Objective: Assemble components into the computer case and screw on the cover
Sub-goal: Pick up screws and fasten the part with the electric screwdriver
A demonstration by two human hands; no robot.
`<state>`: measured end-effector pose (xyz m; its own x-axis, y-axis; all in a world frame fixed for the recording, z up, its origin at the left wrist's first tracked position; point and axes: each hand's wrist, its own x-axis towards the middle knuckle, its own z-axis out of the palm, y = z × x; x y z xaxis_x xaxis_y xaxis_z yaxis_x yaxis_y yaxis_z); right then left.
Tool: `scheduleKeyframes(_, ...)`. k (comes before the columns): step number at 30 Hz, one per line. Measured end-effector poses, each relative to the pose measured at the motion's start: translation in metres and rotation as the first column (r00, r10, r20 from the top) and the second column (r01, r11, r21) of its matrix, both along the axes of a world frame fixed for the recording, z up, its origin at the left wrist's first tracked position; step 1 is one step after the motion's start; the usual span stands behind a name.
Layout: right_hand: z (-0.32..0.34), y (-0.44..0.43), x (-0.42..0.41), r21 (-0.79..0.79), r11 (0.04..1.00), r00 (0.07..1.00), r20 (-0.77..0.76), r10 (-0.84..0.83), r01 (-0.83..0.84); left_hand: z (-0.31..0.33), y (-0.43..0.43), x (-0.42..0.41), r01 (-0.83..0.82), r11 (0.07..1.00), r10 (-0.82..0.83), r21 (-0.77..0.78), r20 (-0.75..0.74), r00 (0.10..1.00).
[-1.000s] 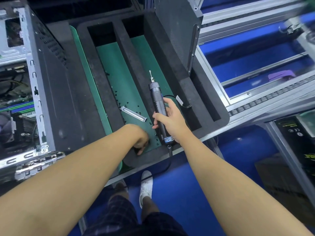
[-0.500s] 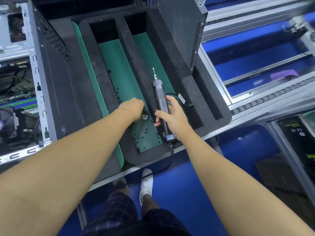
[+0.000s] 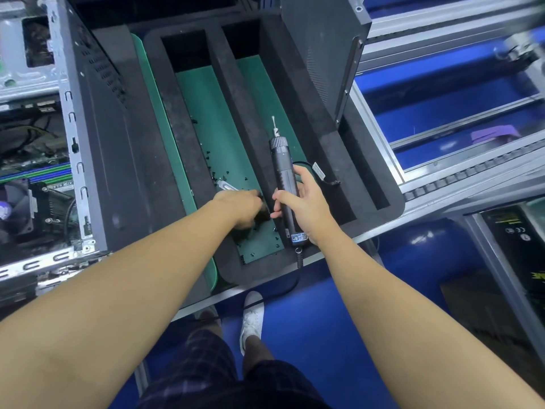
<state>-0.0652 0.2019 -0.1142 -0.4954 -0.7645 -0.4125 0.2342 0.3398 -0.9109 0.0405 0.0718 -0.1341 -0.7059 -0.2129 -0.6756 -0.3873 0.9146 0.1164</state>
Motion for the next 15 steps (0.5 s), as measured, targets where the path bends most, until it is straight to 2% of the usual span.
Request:
scheduleKeyframes(4,0.001,0.000,0.000,-0.001,1.000,1.000,0.003,0.000,0.000,0.003,-0.002,0.001,-0.011,0.999,0.011,0.034,0.005,1.000)
scheduleKeyframes(8,0.002,0.000,0.000,-0.004,1.000,1.000,0.017,0.002,-0.002,0.001,0.016,-0.002,0.022,0.999,-0.017,-0.034,0.155,0.988)
scheduleKeyframes(12,0.003,0.000,0.000,-0.009,1.000,1.000,0.014,0.008,-0.008,-0.004,0.035,-0.005,0.142,0.983,-0.096,-0.117,0.334,0.938)
scheduleKeyframes(15,0.002,0.000,0.000,-0.007,1.000,1.000,0.018,0.003,-0.003,-0.010,0.045,-0.004,0.220,0.954,-0.148,-0.204,0.317,0.937)
